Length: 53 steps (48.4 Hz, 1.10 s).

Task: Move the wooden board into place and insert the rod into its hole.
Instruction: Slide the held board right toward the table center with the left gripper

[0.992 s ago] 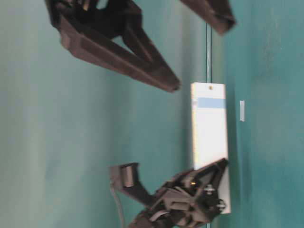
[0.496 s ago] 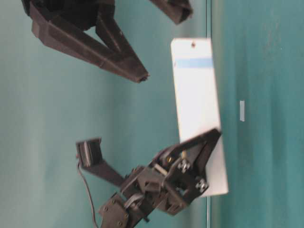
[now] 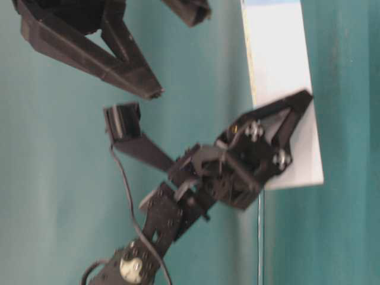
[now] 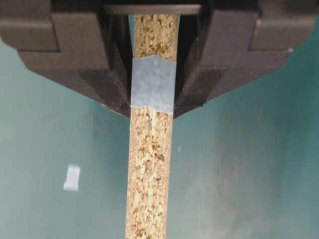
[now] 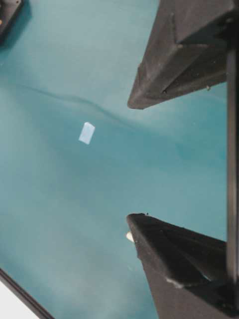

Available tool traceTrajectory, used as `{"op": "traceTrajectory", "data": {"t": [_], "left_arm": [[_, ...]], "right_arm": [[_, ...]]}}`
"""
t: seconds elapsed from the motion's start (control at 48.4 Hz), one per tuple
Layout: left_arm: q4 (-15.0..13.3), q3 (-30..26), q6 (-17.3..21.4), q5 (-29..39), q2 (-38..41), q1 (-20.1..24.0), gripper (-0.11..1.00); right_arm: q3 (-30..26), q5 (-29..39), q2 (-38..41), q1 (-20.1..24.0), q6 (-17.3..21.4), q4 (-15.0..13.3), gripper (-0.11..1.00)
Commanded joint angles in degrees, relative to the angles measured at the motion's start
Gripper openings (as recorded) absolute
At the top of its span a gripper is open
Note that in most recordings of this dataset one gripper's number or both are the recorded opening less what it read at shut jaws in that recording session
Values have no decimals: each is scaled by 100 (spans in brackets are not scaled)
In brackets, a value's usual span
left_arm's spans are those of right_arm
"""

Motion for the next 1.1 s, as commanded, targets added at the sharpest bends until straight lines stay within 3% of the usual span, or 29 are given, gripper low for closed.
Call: {"op": "traceTrajectory", "data": {"t": [0.0,0.434,0.62,1.074], "left_arm": [[0,-431,-53,-26,62,-62,22],[-9,-1371,-88,9,826,-475,22],[0,-1758,-316,35,1134,-563,22],[18,-1837,-448,237,1345,-554,22]], "right_arm": [[-123,-18,-149,-9,18,-9,99],[-105,-18,-176,-9,18,-9,99],[-88,-35,-176,-9,18,-9,99],[-53,-35,-185,-9,18,9,99]]}}
